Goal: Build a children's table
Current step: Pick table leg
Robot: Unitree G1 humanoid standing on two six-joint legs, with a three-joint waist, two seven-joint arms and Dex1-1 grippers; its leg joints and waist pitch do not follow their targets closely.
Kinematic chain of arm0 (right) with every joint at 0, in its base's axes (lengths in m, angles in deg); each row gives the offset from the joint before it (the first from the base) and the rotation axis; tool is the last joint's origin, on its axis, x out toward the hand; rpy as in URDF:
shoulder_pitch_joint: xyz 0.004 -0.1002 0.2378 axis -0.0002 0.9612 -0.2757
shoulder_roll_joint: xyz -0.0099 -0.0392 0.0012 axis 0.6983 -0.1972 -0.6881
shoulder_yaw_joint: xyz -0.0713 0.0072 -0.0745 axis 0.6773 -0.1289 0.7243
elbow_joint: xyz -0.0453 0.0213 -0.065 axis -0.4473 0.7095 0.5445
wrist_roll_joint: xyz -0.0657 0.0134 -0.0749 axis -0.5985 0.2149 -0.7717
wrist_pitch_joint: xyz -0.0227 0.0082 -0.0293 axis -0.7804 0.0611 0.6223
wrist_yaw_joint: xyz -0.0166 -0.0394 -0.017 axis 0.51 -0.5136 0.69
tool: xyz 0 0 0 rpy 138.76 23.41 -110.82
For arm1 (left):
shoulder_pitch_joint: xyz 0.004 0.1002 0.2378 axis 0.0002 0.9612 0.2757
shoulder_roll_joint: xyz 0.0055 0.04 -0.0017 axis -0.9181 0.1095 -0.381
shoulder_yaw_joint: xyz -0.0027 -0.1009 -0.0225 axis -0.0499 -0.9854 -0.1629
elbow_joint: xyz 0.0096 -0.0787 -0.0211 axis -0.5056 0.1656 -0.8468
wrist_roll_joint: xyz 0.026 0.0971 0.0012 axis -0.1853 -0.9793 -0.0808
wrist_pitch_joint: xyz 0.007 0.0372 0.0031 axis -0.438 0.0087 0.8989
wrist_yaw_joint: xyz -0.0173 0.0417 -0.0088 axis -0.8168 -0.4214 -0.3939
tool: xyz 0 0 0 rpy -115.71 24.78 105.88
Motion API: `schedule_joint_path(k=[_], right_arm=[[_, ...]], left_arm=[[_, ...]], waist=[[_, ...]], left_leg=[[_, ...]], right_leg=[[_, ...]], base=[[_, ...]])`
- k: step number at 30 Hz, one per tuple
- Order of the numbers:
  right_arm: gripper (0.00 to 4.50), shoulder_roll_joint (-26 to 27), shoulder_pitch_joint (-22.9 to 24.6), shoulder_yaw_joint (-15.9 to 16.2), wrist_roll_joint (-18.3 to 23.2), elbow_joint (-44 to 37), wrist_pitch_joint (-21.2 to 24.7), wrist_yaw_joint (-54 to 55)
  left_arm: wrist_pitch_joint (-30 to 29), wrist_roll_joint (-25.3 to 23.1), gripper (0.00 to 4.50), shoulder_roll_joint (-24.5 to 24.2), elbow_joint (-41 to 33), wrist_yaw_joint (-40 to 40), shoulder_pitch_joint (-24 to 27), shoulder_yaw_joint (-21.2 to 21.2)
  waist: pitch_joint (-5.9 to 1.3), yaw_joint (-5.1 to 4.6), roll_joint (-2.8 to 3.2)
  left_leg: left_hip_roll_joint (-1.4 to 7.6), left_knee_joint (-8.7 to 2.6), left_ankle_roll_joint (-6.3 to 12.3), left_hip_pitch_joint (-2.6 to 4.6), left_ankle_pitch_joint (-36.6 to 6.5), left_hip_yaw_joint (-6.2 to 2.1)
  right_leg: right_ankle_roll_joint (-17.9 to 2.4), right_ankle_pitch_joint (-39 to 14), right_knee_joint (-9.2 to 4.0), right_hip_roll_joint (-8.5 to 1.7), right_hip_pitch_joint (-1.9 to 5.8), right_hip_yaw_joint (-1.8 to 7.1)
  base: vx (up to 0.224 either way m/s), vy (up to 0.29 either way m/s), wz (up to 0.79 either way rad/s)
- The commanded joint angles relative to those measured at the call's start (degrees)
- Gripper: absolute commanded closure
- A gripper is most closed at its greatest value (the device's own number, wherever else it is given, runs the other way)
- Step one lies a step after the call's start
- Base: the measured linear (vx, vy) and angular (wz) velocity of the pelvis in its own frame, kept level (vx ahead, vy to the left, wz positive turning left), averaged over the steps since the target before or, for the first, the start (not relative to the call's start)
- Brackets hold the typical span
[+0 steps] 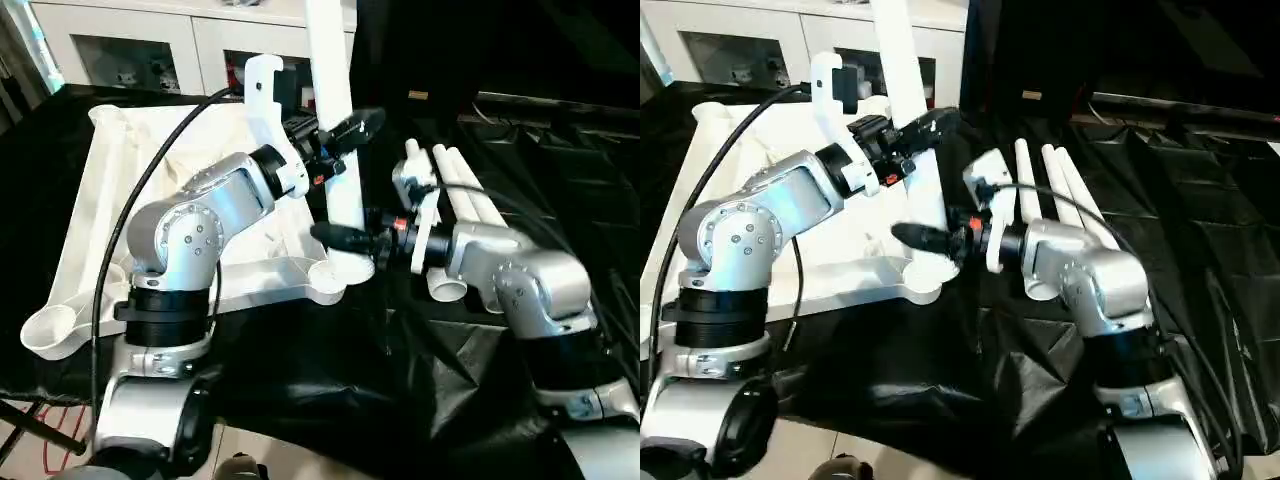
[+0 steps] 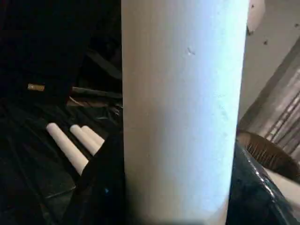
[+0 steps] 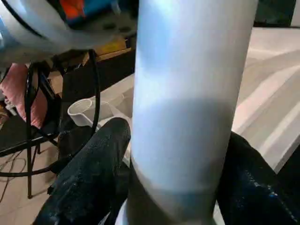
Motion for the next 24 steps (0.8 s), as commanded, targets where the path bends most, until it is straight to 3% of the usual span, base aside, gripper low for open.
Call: schedule_joint_path(k=[1, 3, 8, 24], right_arm=[[1.41, -1.62, -0.77, -0.82, 0.97, -0.82, 0.54, -1.55], [1.41, -4.36, -0.55, 0.09, 1.30, -1.57, 1.31, -5.18], [1.41, -7.40, -0.05, 1.39, 1.68, -2.55, 2.52, -8.79], [1.41, -7.98, -0.40, 4.88, -0.42, -0.08, 2.17, -9.88]], left_arm=[[-0.40, -0.52, 2.65, -1.50, -1.32, -4.07, -0.23, 2.78], [-1.69, 0.39, 2.65, -3.95, -2.35, -9.72, -0.11, 5.53], [-2.79, 1.87, 2.65, -5.51, -2.41, -13.63, -1.00, 6.54], [-2.60, 2.97, 2.65, -4.30, -1.78, -14.99, -2.34, 5.70]], waist=[[-4.47, 0.27, 0.02], [-4.46, 0.45, 0.11], [-4.43, 0.65, -0.10], [-4.47, 0.62, -0.36]], left_leg=[[1.86, -3.39, -0.88, 1.48, -4.79, -0.52], [1.85, -3.35, -0.93, 1.49, -4.47, -0.45], [1.84, -3.32, -0.76, 1.46, -4.67, -0.40], [1.91, -3.20, -0.22, 1.38, -4.42, -0.36]], right_leg=[[-12.10, 3.28, -3.87, -3.70, 2.77, 1.68], [-12.09, 3.54, -3.79, -3.67, 2.73, 1.71], [-12.62, 3.48, -3.75, -3.71, 2.86, 1.69], [-13.49, 2.82, -3.74, -3.82, 2.81, 1.68]], base=[[0.000, 0.000, 0.00], [0.000, 0.000, 0.00], [0.000, 0.000, 0.00], [0.000, 0.000, 0.00]])
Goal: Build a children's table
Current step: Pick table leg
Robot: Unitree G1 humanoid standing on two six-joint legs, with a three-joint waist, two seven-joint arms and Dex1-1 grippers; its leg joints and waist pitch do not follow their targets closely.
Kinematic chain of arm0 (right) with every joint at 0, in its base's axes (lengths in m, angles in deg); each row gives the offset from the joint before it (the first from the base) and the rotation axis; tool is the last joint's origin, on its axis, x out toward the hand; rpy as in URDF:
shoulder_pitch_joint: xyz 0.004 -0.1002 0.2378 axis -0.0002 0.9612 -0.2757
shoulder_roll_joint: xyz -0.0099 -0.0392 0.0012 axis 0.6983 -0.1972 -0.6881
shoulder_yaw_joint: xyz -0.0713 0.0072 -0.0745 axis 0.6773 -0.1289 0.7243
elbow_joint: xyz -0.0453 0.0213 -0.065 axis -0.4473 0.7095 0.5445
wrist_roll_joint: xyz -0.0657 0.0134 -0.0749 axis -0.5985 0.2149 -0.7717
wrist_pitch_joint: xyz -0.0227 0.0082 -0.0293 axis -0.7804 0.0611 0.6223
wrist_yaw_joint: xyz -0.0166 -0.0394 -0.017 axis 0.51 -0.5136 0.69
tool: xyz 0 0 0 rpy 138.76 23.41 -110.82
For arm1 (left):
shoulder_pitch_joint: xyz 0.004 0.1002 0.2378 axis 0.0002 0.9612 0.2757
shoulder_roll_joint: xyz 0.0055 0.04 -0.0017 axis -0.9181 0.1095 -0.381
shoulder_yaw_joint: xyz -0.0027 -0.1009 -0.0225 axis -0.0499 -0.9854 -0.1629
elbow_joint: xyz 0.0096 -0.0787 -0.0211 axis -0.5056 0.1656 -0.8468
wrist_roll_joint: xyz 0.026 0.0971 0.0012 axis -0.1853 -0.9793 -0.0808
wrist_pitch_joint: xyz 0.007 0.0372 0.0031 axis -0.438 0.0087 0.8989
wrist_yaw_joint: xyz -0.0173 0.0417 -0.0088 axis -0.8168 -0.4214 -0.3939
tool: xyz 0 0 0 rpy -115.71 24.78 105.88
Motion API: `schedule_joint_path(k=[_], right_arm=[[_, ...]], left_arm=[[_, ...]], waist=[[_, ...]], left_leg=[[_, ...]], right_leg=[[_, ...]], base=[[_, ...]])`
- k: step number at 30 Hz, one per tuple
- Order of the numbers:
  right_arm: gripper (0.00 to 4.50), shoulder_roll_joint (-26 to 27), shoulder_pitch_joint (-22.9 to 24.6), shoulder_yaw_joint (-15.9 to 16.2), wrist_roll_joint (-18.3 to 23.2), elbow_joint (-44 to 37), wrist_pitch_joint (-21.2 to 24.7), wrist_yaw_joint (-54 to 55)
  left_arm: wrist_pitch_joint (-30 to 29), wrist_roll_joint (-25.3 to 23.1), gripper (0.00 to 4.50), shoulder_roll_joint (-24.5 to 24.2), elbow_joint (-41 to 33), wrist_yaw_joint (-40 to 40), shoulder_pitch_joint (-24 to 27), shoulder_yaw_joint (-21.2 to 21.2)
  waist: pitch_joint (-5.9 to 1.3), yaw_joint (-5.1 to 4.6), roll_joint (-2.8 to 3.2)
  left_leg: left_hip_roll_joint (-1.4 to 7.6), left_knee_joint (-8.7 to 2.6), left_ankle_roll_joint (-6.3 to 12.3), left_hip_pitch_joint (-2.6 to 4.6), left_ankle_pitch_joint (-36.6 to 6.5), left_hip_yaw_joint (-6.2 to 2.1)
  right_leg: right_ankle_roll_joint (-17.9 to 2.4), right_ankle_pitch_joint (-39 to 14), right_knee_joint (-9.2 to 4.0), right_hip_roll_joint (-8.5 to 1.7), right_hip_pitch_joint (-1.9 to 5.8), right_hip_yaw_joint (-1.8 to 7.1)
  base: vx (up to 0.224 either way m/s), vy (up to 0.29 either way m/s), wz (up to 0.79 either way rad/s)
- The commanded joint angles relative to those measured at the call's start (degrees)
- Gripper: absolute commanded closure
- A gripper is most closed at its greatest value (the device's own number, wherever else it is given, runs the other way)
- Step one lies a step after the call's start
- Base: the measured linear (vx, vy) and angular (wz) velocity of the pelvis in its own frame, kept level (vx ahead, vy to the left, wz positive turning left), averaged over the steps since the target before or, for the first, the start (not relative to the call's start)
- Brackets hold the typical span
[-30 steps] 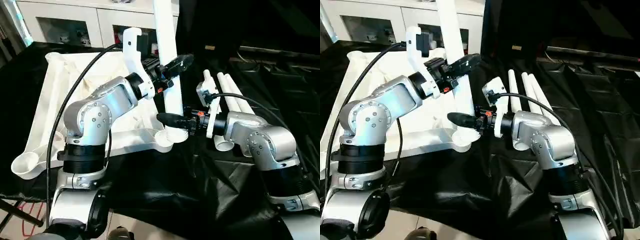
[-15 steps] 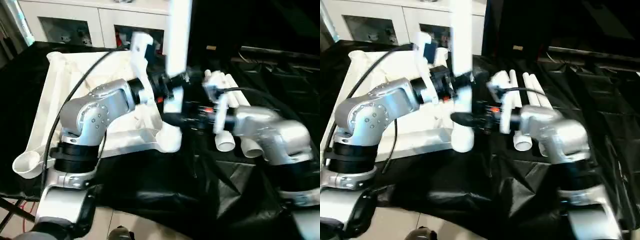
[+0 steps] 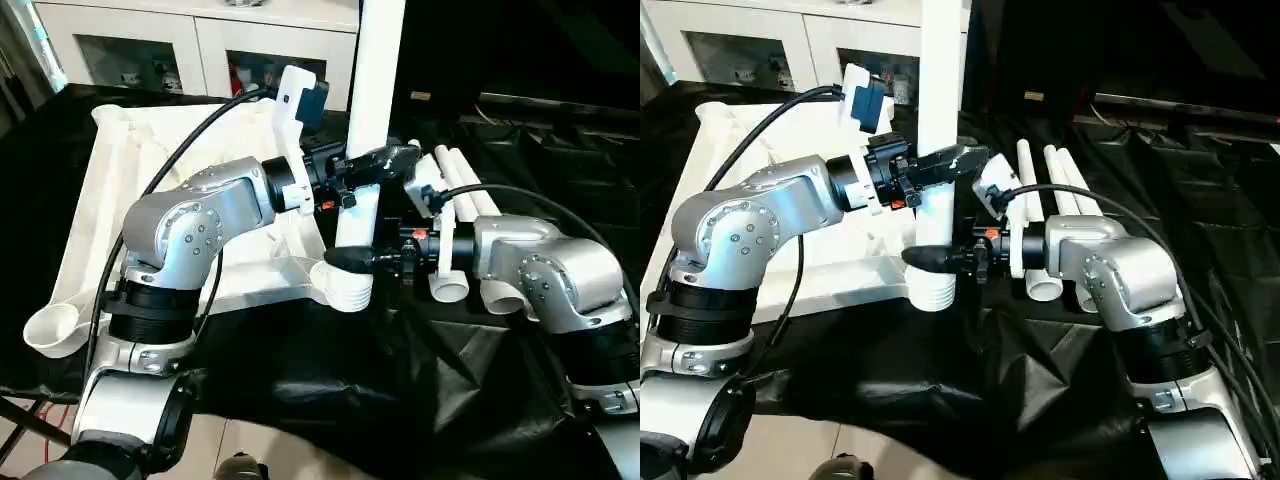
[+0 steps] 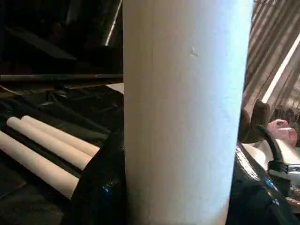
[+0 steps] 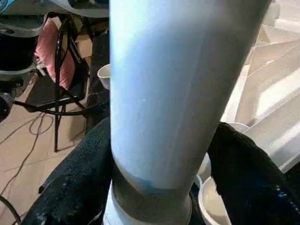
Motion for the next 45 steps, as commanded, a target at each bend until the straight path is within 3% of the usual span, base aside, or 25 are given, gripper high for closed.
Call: schedule_joint_path(k=[1, 5, 6, 17, 25, 26, 29, 32, 34, 35, 37, 39, 40, 42, 43, 44, 45], right_arm=[[1.41, -0.20, -0.22, 0.40, -0.77, 0.55, 0.15, 0.10], [1.41, 0.10, -0.49, 0.34, -0.57, 1.07, 0.24, -0.05], [1.69, 0.17, -0.53, 0.33, -0.56, 1.17, 0.26, -0.06], [2.51, 0.96, -0.28, 0.30, -0.47, 2.33, 0.21, -0.21], [2.59, 1.45, -0.21, -0.18, -0.51, 3.39, -0.02, -0.06], [2.59, 1.63, -0.29, -0.31, -0.46, 3.61, -0.11, 0.08], [2.60, 2.01, -0.47, -0.41, -0.45, 4.08, -0.43, 0.28], [2.60, 4.03, -1.00, -1.65, -0.35, 4.87, -1.79, 2.20], [2.60, 5.21, -1.19, -3.14, 0.32, 5.16, -2.59, 3.25], [2.60, 6.71, -1.63, -4.72, 0.63, 6.46, -3.87, 4.82], [2.60, 7.04, -1.75, -5.17, 0.72, 6.83, -4.13, 5.28], [2.61, 8.37, -2.02, -6.56, 0.51, 7.93, -6.00, 7.47], [2.61, 8.82, -2.08, -7.04, 0.34, 8.11, -6.67, 8.47], [2.61, 9.72, -2.31, -7.74, -0.19, 8.61, -7.91, 10.42], [2.61, 10.70, -2.73, -8.19, -2.42, 9.29, -9.12, 14.54], [2.61, 10.75, -2.82, -7.95, -3.99, 9.42, -9.87, 16.23], [2.61, 10.75, -2.82, -7.95, -3.99, 9.42, -9.87, 16.23]], left_arm=[[-0.28, 1.25, 2.65, 0.29, -1.06, -1.01, -1.68, -0.19], [-0.10, 1.19, 2.65, 0.39, -0.70, -1.09, -1.92, -0.38], [-0.05, 1.18, 2.65, 0.40, -0.64, -1.11, -1.95, -0.42], [-0.22, 1.51, 2.65, 0.79, -0.85, -1.41, -1.88, -0.50], [1.09, 0.39, 2.65, 0.36, -1.02, -1.39, -1.33, -0.51], [1.02, 0.49, 2.09, 0.62, -0.81, -0.67, -1.24, -1.06], [0.64, 2.14, 1.95, 1.40, -0.19, -0.59, -1.16, -2.68], [5.44, 3.39, 1.68, 2.98, 0.68, -1.30, -0.41, -6.18], [7.73, 7.16, 1.68, 5.55, 2.08, -0.45, -0.90, -10.73], [9.02, 11.24, 1.68, 7.51, 5.12, 1.37, -2.07, -15.80], [9.56, 11.91, 1.68, 7.95, 5.95, 1.87, -2.39, -16.92], [12.56, 10.06, 1.68, 7.15, 7.89, 2.28, -2.40, -18.21], [13.44, 9.15, 1.68, 6.62, 8.59, 2.86, -2.33, -18.67], [14.09, 7.68, 1.68, 5.30, 10.01, 3.58, -2.19, -19.39], [17.05, 1.30, 1.68, 1.42, 11.04, 4.53, -0.34, -18.00], [18.37, -1.87, 1.68, -0.79, 10.90, 4.85, 1.19, -16.78], [18.37, -1.87, 1.68, -0.79, 10.90, 4.85, 1.19, -16.78]], waist=[[-4.47, 0.11, -0.34], [-4.51, 0.14, -0.36], [-4.54, 0.18, -0.36], [-4.55, 0.21, -0.24], [-4.59, 0.25, -0.17], [-4.58, 0.26, -0.09], [-4.59, 0.29, 0.08], [-4.62, 0.16, 0.06], [-4.63, 0.10, -0.01], [-4.69, 0.16, 0.03], [-4.63, 0.16, -0.06], [-4.65, 0.13, 1.08], [-4.64, 0.01, 0.84], [-4.72, -0.15, 1.06], [-4.73, -0.20, 1.91], [-4.73, -0.45, 1.76], [-4.71, -0.78, 1.53]], left_leg=[[1.92, -3.22, -0.28, 1.40, -4.50, -0.38], [1.89, -3.18, -0.15, 1.37, -4.16, -0.36], [1.90, -3.18, -0.09, 1.38, -3.99, -0.37], [1.89, -3.17, -0.15, 1.36, -4.17, -0.40], [1.90, -3.16, -0.17, 1.40, -4.20, -0.40], [1.89, -3.18, -0.27, 1.38, -4.24, -0.43], [1.86, -3.16, -0.52, 1.40, -4.25, -0.45], [1.85, -3.19, -0.68, 1.41, -4.88, -0.44], [1.76, -3.14, -0.75, 1.25, -4.78, -0.38], [1.78, -3.15, -0.80, 1.40, -5.33, -0.45], [1.59, -3.10, -0.83, 1.37, -5.91, -0.34], [1.80, -3.25, -1.11, 1.54, -6.64, -0.63], [1.82, -3.31, -1.22, 1.55, -6.90, -0.59], [1.76, -3.41, -1.90, 1.69, -7.32, -0.66], [1.91, -3.50, -2.41, 1.79, -7.49, -0.89], [1.90, -3.57, -2.88, 1.78, -7.64, -0.94], [1.87, -3.77, -3.50, 1.68, -7.64, -0.98]], right_leg=[[-13.48, 2.77, -3.75, -3.81, 2.80, 1.67], [-13.50, 3.53, -3.68, -3.78, 2.82, 1.68], [-13.55, 3.74, -3.65, -3.81, 2.84, 1.67], [-13.62, 3.62, -3.63, -3.82, 2.86, 1.67], [-13.59, 3.77, -3.64, -3.81, 2.81, 1.64], [-13.64, 3.84, -3.61, -3.80, 2.84, 1.63], [-13.83, 4.27, -3.58, -3.80, 2.85, 1.61], [-14.43, 4.49, -3.65, -3.81, 2.89, 1.60], [-15.15, 5.35, -3.61, -3.91, 3.07, 1.62], [-15.55, 5.43, -3.60, -3.87, 2.92, 1.52], [-15.66, 4.88, -3.77, -3.80, 2.91, 1.56], [-14.48, 3.88, -3.86, -3.79, 2.73, 1.56], [-14.13, 3.91, -4.00, -3.73, 2.75, 1.57], [-13.04, 4.02, -3.88, -3.59, 2.76, 1.53], [-12.35, 3.87, -3.97, -3.63, 2.51, 1.50], [-11.80, 3.56, -3.85, -3.55, 2.48, 1.46], [-10.95, 3.39, -3.76, -3.52, 2.78, 1.41]], base=[[0.000, 0.000, 0.00], [0.000, 0.000, 0.00], [0.000, 0.000, 0.00], [0.000, 0.000, 0.00], [0.000, 0.000, 0.00], [0.000, 0.000, 0.00], [0.000, 0.000, 0.00], [0.000, 0.000, 0.00], [0.000, 0.000, 0.00], [0.000, 0.000, 0.00], [0.000, 0.000, 0.00], [0.000, 0.000, 0.00], [0.000, 0.000, 0.00], [0.000, 0.000, 0.00], [0.000, 0.000, 0.00], [0.000, 0.000, 0.00], [0.000, 0.000, 0.00]])
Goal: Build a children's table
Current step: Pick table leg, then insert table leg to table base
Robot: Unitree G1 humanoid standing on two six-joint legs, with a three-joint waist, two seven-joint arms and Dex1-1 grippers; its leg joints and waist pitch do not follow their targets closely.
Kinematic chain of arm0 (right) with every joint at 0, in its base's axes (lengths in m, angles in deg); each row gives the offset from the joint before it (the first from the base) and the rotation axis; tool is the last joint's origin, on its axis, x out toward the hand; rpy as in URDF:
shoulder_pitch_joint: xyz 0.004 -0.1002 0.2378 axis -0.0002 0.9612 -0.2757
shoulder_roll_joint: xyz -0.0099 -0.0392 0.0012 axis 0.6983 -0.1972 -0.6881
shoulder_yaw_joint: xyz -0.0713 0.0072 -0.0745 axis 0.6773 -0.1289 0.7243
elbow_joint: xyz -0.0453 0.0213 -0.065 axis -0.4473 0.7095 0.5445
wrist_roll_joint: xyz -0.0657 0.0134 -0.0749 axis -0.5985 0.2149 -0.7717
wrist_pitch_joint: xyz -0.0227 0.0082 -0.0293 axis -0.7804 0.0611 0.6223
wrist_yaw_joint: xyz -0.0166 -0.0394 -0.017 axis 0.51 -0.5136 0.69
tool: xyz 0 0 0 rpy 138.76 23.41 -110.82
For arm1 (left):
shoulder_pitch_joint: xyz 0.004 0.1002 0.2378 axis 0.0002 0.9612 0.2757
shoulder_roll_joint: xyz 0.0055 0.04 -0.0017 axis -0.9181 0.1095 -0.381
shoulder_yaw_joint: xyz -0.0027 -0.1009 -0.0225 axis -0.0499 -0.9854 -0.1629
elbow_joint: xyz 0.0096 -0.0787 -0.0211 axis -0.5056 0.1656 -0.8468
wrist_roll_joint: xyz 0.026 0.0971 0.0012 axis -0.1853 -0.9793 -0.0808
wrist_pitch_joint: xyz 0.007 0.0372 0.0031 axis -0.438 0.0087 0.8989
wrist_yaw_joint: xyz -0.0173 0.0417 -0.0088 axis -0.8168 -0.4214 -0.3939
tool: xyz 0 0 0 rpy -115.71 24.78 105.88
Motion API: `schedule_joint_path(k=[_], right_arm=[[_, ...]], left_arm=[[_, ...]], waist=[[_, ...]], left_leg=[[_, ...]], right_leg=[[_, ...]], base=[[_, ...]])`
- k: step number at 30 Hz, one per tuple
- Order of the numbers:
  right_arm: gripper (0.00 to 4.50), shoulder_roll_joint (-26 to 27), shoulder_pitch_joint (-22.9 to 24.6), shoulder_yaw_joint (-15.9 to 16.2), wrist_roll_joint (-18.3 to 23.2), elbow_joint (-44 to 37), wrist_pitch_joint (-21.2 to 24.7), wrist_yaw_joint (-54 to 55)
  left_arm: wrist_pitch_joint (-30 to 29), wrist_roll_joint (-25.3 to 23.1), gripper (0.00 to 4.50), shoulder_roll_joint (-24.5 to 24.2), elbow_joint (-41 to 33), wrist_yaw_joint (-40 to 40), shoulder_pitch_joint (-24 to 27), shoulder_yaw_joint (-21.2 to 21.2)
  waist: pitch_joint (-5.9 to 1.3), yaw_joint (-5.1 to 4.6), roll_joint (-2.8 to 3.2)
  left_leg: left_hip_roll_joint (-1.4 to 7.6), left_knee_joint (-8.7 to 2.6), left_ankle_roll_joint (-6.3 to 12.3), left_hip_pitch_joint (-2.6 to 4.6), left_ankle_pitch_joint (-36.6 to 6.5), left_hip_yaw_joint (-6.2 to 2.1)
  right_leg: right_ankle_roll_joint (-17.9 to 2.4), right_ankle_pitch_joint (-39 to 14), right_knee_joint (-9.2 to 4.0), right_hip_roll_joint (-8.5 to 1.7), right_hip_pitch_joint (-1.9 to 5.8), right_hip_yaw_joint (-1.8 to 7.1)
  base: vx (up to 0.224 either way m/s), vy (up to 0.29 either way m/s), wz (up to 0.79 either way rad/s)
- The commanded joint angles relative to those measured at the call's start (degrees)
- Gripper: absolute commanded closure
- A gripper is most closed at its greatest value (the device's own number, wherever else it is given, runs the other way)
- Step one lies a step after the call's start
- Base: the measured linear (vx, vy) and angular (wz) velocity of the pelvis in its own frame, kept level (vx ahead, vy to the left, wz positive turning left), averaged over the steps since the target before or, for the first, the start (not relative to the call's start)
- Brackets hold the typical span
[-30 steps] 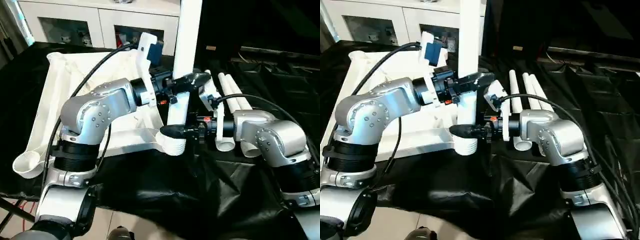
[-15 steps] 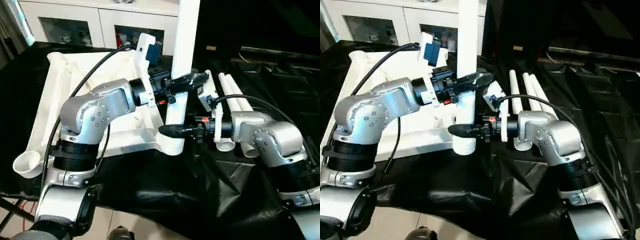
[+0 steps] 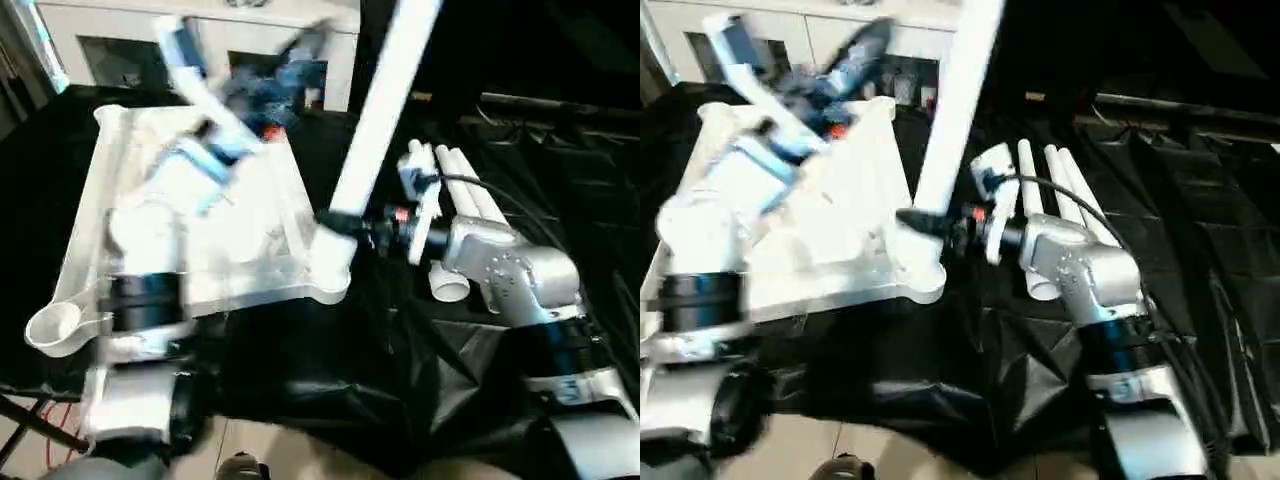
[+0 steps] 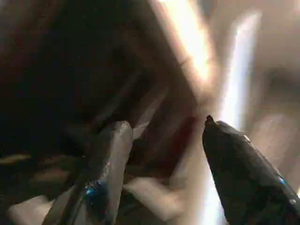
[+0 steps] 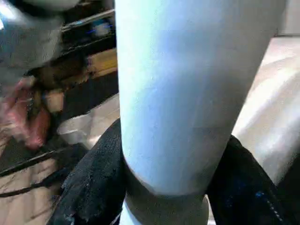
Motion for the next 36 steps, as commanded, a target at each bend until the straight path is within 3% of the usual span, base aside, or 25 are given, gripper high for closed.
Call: schedule_joint_path(k=[1, 2, 4, 5, 6, 7, 8, 9, 10, 11, 12, 14, 17, 19, 20, 21, 24, 25, 28, 30, 32, 33, 34, 35, 36], right_arm=[[2.61, -0.43, -1.02, -1.07, -3.05, 0.55, -2.63, 3.20], [2.61, -0.12, -0.95, -1.08, -4.02, 0.76, -3.02, 5.05], [2.61, 0.06, -0.69, -0.88, -5.09, 0.59, -4.14, 6.45], [2.61, 2.55, 0.61, -2.21, -7.31, 1.20, -11.19, 11.26], [2.61, 2.77, 0.72, -2.31, -7.45, 1.25, -11.54, 11.69], [2.61, 4.33, 1.48, -3.07, -8.03, 1.55, -13.35, 14.46], [2.61, 4.50, 1.64, -3.22, -7.95, 1.54, -13.24, 14.76], [2.61, 4.82, 2.17, -3.27, -8.39, 1.49, -14.17, 15.72], [2.61, 5.38, 2.67, -3.39, -8.95, 1.62, -15.79, 16.85], [2.61, 5.75, 3.42, -3.59, -9.77, 1.36, -17.42, 18.25], [2.61, 6.45, 3.71, -3.53, -11.01, 1.82, -17.86, 20.59], [2.61, 6.95, 3.44, -5.93, -11.17, 3.06, -14.08, 25.60], [2.61, 5.85, 2.62, -6.54, -11.11, 3.89, -14.81, 24.27], [2.61, 5.14, 2.26, -6.94, -11.07, 3.57, -15.09, 23.58], [2.61, 5.12, 2.13, -7.33, -10.81, 3.35, -15.17, 23.75], [2.61, 4.97, 2.18, -7.71, -10.40, 2.91, -15.16, 23.73], [2.61, 3.97, 3.47, -6.88, -9.94, 0.50, -14.63, 22.04], [2.61, 3.97, 3.47, -6.88, -9.94, 0.50, -14.63, 22.04], [2.61, 3.43, 4.73, -5.64, -8.78, -2.80, -12.06, 19.99], [2.61, 3.79, 4.29, -6.23, -6.18, -3.22, -9.09, 18.62], [2.61, 3.75, 3.60, -5.45, -4.95, -2.97, -7.05, 16.11], [2.61, 3.55, 3.54, -4.87, -5.43, -2.96, -7.03, 15.86], [2.61, 3.54, 3.53, -4.84, -5.42, -2.96, -6.97, 15.82], [2.61, 3.15, 3.48, -3.57, -5.58, -3.07, -6.45, 14.29], [2.61, 3.09, 3.53, -2.88, -6.20, -3.04, -7.18, 13.90]], left_arm=[[2.45, -6.86, 1.68, -2.91, 0.86, 1.28, 2.25, 2.62], [6.02, -12.76, 1.68, -6.01, -0.49, 0.97, 4.73, 6.28], [8.30, -16.16, 1.68, -8.14, -2.17, -0.27, 6.81, 8.76], [8.42, -20.14, 1.68, -11.68, -6.01, -1.31, 11.16, 12.89], [8.23, -20.19, 1.68, -11.91, -6.37, -1.46, 11.52, 13.14], [6.72, -20.53, 1.68, -13.28, -8.90, -2.07, 14.12, 14.74], [6.36, -20.43, 1.68, -13.32, -9.38, -2.00, 14.54, 14.97], [6.32, -20.98, 1.68, -13.47, -9.98, -1.71, 15.33, 15.58], [6.15, -21.22, 1.68, -13.80, -10.38, -1.96, 15.97, 16.07], [5.60, -21.24, 1.68, -13.90, -11.17, -1.93, 16.73, 16.58], [5.49, -21.57, 1.68, -14.61, -11.09, -2.63, 17.55, 17.07], [4.42, -23.63, 1.68, -15.39, -12.17, -2.23, 18.27, 20.17], [3.37, -24.81, 1.68, -14.94, -13.26, -1.42, 17.52, 21.71], [3.78, -24.87, 1.68, -14.33, -13.48, -1.41, 17.65, 21.73], [4.57, -25.09, 1.68, -14.05, -13.29, -1.43, 17.94, 21.66], [5.19, -25.32, 1.68, -13.74, -13.15, -1.33, 18.36, 21.71], [9.27, -28.34, 1.68, -14.36, -11.12, -1.65, 20.90, 23.61], [9.27, -28.34, 1.68, -14.36, -11.12, -1.65, 20.90, 23.61], [10.68, -27.02, 1.68, -13.74, -10.39, -2.87, 22.81, 23.03], [10.35, -25.95, 1.68, -15.53, -10.18, -8.47, 23.67, 24.84], [9.59, -26.06, 1.68, -17.73, -9.72, -12.73, 23.99, 26.68], [9.48, -26.46, 1.68, -18.71, -9.65, -14.55, 24.12, 28.06], [9.47, -26.49, 1.68, -18.77, -9.63, -14.69, 24.13, 28.16], [9.75, -26.99, 1.68, -19.82, -8.55, -17.52, 24.15, 30.01], [10.63, -27.46, 1.68, -20.11, -7.63, -18.52, 24.04, 30.61]], waist=[[-4.74, -0.02, 0.85], [-4.75, 0.08, 0.75], [-4.78, -0.08, 1.03], [-4.77, 0.17, 1.09], [-4.77, 0.17, 1.09], [-4.75, 0.12, 2.09], [-4.66, -0.13, 1.52], [-4.75, 0.38, 3.70], [-4.51, 0.19, 3.07], [-4.61, 0.56, 4.74], [-4.32, 0.36, 3.49], [-4.06, 0.37, 5.50], [-4.17, 0.33, 4.14], [-4.37, 0.54, 4.97], [-4.48, 0.36, 4.80], [-4.69, -0.22, 3.91], [-5.14, -0.49, 4.15], [-5.06, -0.71, 3.44], [-5.04, -1.12, 2.68], [-4.78, -1.43, 0.27], [-4.53, -1.29, 1.23], [-4.35, -1.64, 0.42], [-4.33, -1.63, 0.41], [-4.24, -1.73, -0.96], [-4.24, -1.73, -0.96]], left_leg=[[1.91, -3.81, -3.65, 1.65, -7.58, -0.96], [1.90, -3.80, -3.82, 1.77, -7.28, -0.83], [2.12, -3.94, -4.04, 1.73, -7.45, -0.88], [2.23, -3.94, -4.36, 1.68, -7.53, -0.92], [2.23, -3.94, -4.36, 1.68, -7.53, -0.92], [2.17, -3.97, -5.09, 1.79, -8.40, -0.84], [2.09, -4.11, -5.43, 1.77, -9.21, -0.69], [2.00, -3.84, -6.16, 2.23, -10.56, -0.85], [2.01, -4.05, -6.22, 2.26, -12.22, -0.65], [1.83, -3.99, -7.24, 2.26, -14.52, -1.07], [1.89, -4.29, -7.19, 1.97, -16.05, -1.10], [1.61, -4.45, -7.17, 1.95, -18.93, -1.27], [1.51, -4.20, -5.41, 1.67, -17.77, -0.98], [1.45, -3.85, -4.35, 1.08, -13.57, -0.91], [1.43, -3.81, -4.12, 0.90, -12.29, -0.90], [1.34, -3.65, -3.40, 0.66, -9.46, -0.76], [1.22, -3.24, -2.10, 0.49, -6.01, -0.84], [1.18, -3.18, -1.00, 0.27, -4.87, -0.70], [1.37, -3.19, 0.87, 0.52, -3.89, -0.34], [1.52, -3.46, 1.40, 0.59, -4.68, -0.05], [1.96, -3.86, 0.28, 1.38, -6.86, -0.18], [2.16, -4.23, -0.95, 1.63, -8.82, -0.14], [2.15, -4.33, -1.65, 1.59, -9.38, -0.28], [2.16, -4.46, -2.53, 1.85, -11.08, 0.01], [2.16, -4.46, -2.53, 1.85, -11.08, 0.01]], right_leg=[[-10.67, 3.16, -3.78, -3.58, 2.78, 1.43], [-10.33, 2.97, -3.71, -3.67, 2.62, 1.49], [-9.32, 2.51, -3.63, -3.71, 2.41, 1.49], [-9.61, 2.75, -3.42, -3.93, 2.21, 1.46], [-9.61, 2.75, -3.42, -3.93, 2.21, 1.46], [-10.10, 2.26, -3.33, -3.97, 1.69, 1.47], [-10.64, 2.52, -3.42, -3.64, 1.81, 1.46], [-11.00, 2.71, -3.29, -3.53, 1.27, 1.41], [-10.98, 1.90, -3.79, -3.29, 1.20, 1.40], [-11.08, 1.13, -3.38, -3.39, 1.30, 1.30], [-11.01, -0.25, -3.70, -3.42, 1.55, 1.34], [-10.42, -4.90, -4.24, -3.47, 1.24, 1.41], [-10.54, -7.69, -4.57, -3.67, 1.60, 1.82], [-10.26, -7.38, -4.46, -3.90, 1.77, 1.94], [-10.15, -6.58, -4.37, -3.82, 1.94, 1.90], [-10.02, -3.34, -4.22, -3.43, 2.03, 1.78], [-10.28, 1.60, -3.60, -3.30, 2.20, 1.60], [-10.09, 2.70, -3.52, -3.29, 2.31, 1.62], [-10.26, 1.90, -3.68, -3.28, 1.89, 1.62], [-10.54, 0.27, -3.93, -3.20, 1.99, 1.63], [-10.24, -4.06, -4.06, -3.31, 0.93, 1.61], [-9.85, -4.78, -4.20, -3.06, 0.79, 1.55], [-9.70, -4.95, -3.99, -3.15, 0.89, 1.55], [-9.49, -5.60, -4.29, -3.22, 0.73, 1.59], [-9.49, -5.60, -4.29, -3.22, 0.73, 1.59]], base=[[0.000, 0.000, 0.00], [0.000, 0.000, 0.00], [0.000, 0.000, 0.00], [0.000, 0.000, 0.00], [0.000, 0.000, 0.00], [0.000, 0.000, 0.00], [0.000, 0.000, 0.00], [0.000, 0.000, 0.00], [0.000, 0.000, 0.00], [0.000, 0.000, 0.00], [0.000, 0.000, 0.00], [0.000, 0.000, 0.00], [0.000, 0.000, 0.00], [0.000, 0.000, 0.00], [0.000, 0.000, 0.00], [0.000, 0.000, 0.00], [0.000, 0.000, 0.00], [0.000, 0.000, 0.00], [0.000, 0.000, 0.00], [0.000, 0.000, 0.00], [0.000, 0.000, 0.00], [0.000, 0.000, 0.00], [0.000, 0.000, 0.00], [0.000, 0.000, 0.00], [0.000, 0.000, 0.00]])
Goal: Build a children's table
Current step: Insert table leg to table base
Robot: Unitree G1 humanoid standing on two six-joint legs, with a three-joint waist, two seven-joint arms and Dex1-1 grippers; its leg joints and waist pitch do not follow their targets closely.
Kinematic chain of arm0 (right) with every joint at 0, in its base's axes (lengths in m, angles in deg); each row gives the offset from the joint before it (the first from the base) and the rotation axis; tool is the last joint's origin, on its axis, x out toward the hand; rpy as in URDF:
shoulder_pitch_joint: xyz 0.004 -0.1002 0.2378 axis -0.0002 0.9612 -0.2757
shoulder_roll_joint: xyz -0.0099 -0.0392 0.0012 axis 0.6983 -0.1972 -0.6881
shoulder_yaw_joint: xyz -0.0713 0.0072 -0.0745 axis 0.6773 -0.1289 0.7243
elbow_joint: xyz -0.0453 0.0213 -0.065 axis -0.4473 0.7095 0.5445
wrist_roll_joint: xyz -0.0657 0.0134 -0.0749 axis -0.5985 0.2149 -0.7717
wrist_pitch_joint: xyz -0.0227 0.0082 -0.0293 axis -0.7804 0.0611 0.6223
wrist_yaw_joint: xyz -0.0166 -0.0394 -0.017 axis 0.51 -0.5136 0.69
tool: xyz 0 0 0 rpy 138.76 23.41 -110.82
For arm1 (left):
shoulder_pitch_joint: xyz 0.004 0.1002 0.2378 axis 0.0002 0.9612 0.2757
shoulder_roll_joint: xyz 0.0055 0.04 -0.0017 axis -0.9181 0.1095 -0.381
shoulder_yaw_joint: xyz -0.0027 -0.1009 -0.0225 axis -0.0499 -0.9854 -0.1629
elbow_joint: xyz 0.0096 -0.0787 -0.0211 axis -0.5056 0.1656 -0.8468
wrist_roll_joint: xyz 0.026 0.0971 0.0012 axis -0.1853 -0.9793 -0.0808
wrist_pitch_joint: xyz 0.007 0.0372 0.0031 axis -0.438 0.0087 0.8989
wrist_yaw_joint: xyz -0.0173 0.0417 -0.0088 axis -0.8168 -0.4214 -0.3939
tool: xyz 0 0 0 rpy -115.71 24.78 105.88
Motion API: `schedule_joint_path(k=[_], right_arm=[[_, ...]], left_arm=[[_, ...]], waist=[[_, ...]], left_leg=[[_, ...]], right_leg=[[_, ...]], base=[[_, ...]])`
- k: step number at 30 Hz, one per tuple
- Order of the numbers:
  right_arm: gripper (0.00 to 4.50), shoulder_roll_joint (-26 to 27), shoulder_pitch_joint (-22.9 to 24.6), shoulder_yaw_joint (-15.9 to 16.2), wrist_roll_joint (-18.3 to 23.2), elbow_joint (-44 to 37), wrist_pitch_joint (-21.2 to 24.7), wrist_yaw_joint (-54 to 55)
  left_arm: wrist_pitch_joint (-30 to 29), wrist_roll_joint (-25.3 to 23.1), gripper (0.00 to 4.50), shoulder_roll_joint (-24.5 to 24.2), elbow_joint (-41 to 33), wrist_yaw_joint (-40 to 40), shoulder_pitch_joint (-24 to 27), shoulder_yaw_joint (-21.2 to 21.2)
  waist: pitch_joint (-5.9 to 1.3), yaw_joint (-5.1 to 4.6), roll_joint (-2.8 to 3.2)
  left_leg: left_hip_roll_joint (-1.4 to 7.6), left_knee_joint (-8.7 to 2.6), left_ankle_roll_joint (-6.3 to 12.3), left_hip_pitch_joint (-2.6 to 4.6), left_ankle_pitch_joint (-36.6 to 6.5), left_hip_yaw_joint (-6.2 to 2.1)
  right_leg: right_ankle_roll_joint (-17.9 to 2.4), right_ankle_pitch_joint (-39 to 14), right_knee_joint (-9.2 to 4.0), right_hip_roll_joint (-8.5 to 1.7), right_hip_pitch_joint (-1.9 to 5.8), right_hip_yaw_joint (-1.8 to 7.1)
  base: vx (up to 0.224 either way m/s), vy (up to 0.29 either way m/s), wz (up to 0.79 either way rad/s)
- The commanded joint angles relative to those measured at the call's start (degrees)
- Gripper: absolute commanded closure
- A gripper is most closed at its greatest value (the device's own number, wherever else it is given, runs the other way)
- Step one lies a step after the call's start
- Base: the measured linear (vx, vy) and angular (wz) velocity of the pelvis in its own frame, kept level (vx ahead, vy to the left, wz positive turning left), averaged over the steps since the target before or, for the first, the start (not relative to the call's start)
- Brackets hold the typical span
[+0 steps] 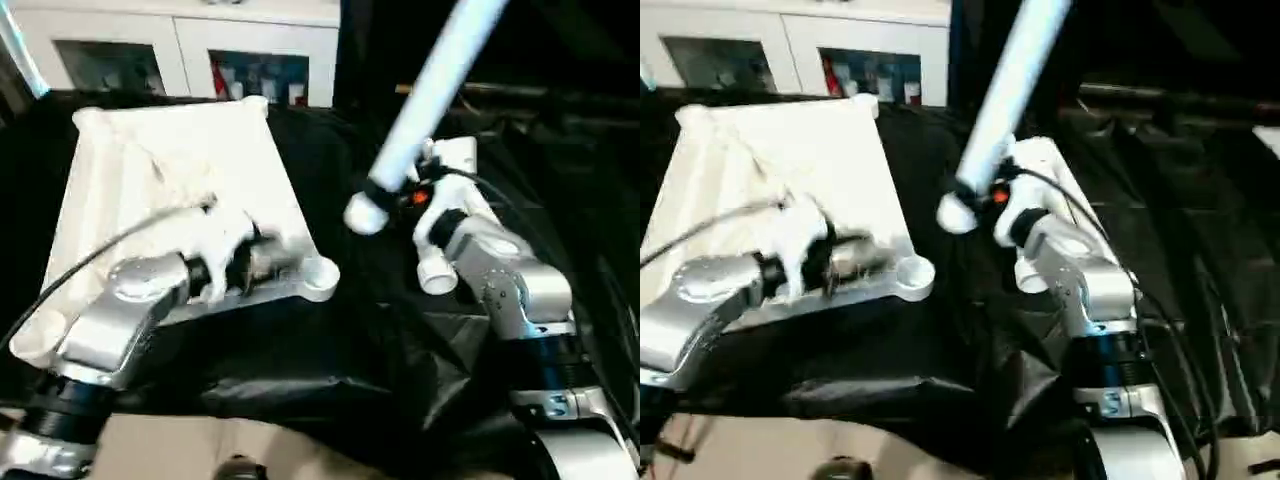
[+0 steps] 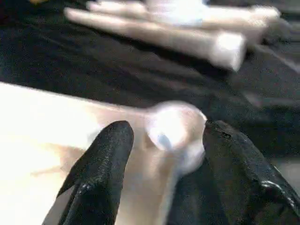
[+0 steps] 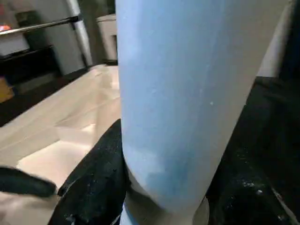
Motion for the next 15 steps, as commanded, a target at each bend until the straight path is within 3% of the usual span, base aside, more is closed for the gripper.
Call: schedule_joint_path(k=[1, 3, 4, 5, 7, 9, 10, 11, 12, 14, 15], right_arm=[[2.61, -0.70, -0.68, 1.44, -0.91, -1.21, -0.33, -1.39], [2.61, -0.20, -0.46, 1.80, -1.63, -0.88, -0.80, -0.89], [2.61, -0.50, -0.35, 2.83, -3.00, -0.70, -1.93, -1.08], [2.61, -0.49, -0.26, 3.22, -3.53, -0.58, -2.31, -0.95], [2.61, -0.47, -0.25, 3.23, -3.54, -0.58, -2.31, -0.93], [2.61, -0.39, -0.10, 3.14, -3.33, -0.63, -1.93, -0.69], [2.61, -0.44, 0.08, 3.16, -3.44, -0.72, -2.01, -0.58], [2.61, -0.78, 0.98, 3.48, -4.02, -1.19, -2.37, -0.34], [2.61, -0.78, 0.98, 3.48, -4.02, -1.19, -2.37, -0.34], [2.61, -1.20, 1.64, 3.68, -4.33, -1.59, -2.56, -0.23], [2.61, -1.33, 2.11, 3.58, -4.62, -1.95, -2.59, -0.13]], left_arm=[[1.28, -1.28, 1.68, -0.46, 1.68, -2.91, -0.17, 1.95], [2.00, -2.49, 1.68, -0.78, 3.70, -3.49, -0.92, 2.60], [2.98, -3.67, 1.68, -0.82, 5.59, -3.57, -1.77, 2.84], [4.18, -4.89, 1.68, -0.47, 8.14, -3.11, -3.07, 2.92], [4.29, -5.00, 1.68, -0.41, 8.42, -3.05, -3.22, 2.92], [5.52, -6.22, 1.68, 0.19, 12.57, -2.96, -5.92, 3.31], [5.76, -6.48, 1.68, 0.34, 13.81, -3.01, -6.83, 3.48], [6.15, -6.93, 1.68, 0.72, 17.23, -3.35, -9.24, 3.83], [6.15, -6.93, 1.68, 0.72, 17.23, -3.35, -9.24, 3.83], [6.85, -7.37, 1.68, 0.82, 18.99, -4.02, -10.19, 4.19], [7.22, -7.24, 1.68, 1.07, 19.83, -5.22, -10.50, 4.16]], waist=[[-4.12, -0.08, 0.35], [-4.08, -0.10, 0.28], [-4.14, -0.03, 0.57], [-4.14, -0.14, 0.26], [-4.29, -0.03, 0.12], [-4.38, 0.06, 0.54], [-4.43, 0.06, 0.39], [-4.51, 0.05, 0.79], [-4.56, 0.12, 0.68], [-4.66, 0.18, 1.60], [-4.74, 0.12, 1.61]], left_leg=[[2.11, -4.33, -2.97, 2.50, -12.09, -0.32], [2.16, -4.46, -4.14, 2.53, -13.31, -0.34], [2.16, -4.49, -4.51, 2.50, -13.41, -0.48], [2.08, -4.53, -5.00, 2.44, -13.73, -0.46], [2.06, -4.48, -5.10, 2.43, -13.52, -0.54], [1.94, -4.31, -5.14, 2.54, -13.43, -0.47], [1.97, -4.32, -5.12, 2.38, -12.94, -0.58], [1.84, -4.19, -5.35, 2.41, -12.34, -0.53], [1.84, -4.15, -5.29, 2.42, -12.08, -0.53], [1.82, -4.02, -5.48, 2.30, -11.39, -0.73], [1.82, -3.98, -5.42, 2.30, -11.26, -0.74]], right_leg=[[-9.26, -7.29, -4.26, -3.43, 1.48, 1.58], [-8.58, -8.31, -4.47, -3.57, 1.35, 1.74], [-8.46, -8.04, -4.38, -3.63, 1.43, 1.73], [-8.15, -7.54, -4.46, -3.48, 1.45, 1.73], [-8.36, -6.45, -4.26, -3.65, 1.71, 1.77], [-8.90, -5.09, -4.25, -3.57, 1.63, 1.80], [-9.12, -4.24, -4.11, -3.63, 1.87, 1.76], [-9.45, -2.40, -4.03, -3.47, 1.84, 1.71], [-9.68, -1.70, -3.93, -3.51, 1.95, 1.71], [-10.17, 0.90, -3.65, -3.53, 2.13, 1.65], [-10.58, 2.12, -3.58, -3.48, 2.28, 1.61]], base=[[0.000, 0.000, 0.00], [0.000, 0.000, 0.00], [0.000, 0.000, 0.00], [0.000, 0.000, 0.00], [0.000, 0.000, 0.00], [0.000, 0.000, 0.00], [0.000, 0.000, 0.00], [0.000, 0.000, 0.00], [0.000, 0.000, 0.00], [0.000, 0.000, 0.00], [0.000, 0.000, 0.00]])
